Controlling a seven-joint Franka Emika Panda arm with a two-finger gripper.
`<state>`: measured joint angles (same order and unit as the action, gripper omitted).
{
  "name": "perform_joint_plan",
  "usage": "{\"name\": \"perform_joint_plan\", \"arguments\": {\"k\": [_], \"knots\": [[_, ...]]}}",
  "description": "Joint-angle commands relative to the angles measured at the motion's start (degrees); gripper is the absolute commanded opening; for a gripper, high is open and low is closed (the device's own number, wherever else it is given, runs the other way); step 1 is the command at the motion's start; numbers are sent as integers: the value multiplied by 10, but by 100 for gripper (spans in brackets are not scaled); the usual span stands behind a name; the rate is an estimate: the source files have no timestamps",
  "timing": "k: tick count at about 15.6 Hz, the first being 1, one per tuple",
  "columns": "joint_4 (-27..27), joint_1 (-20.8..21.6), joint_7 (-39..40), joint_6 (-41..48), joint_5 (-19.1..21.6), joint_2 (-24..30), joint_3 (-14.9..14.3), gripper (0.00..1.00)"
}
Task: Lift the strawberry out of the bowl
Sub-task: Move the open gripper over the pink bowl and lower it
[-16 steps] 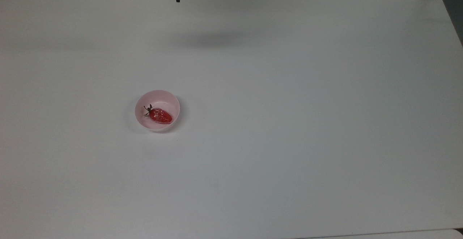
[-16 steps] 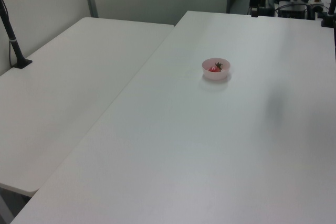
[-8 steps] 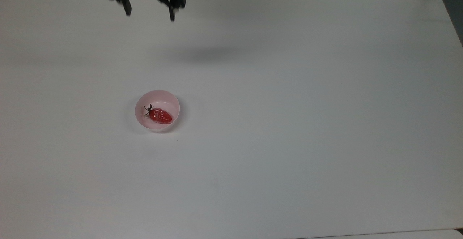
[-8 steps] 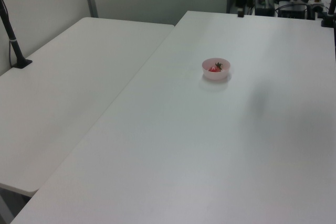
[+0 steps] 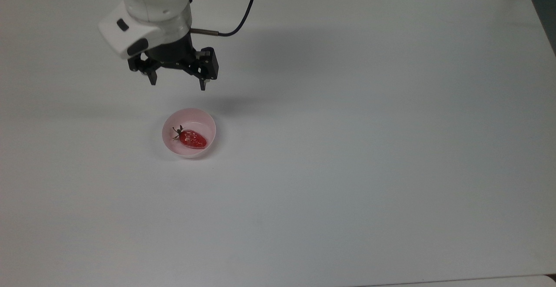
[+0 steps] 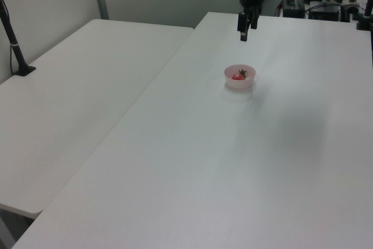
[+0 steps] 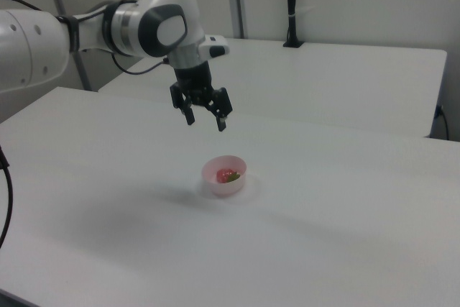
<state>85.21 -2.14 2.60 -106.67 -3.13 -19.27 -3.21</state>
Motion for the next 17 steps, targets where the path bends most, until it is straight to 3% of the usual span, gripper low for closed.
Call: {"name": "perform_joint_plan", "arguments": {"k": [1, 9, 17], "knots": [[-14, 4, 51, -32, 8, -58, -7, 96], [-13, 6, 185, -78, 8, -107, -20, 89], [-10, 9, 213, -100, -6, -132, -20, 81]]}}
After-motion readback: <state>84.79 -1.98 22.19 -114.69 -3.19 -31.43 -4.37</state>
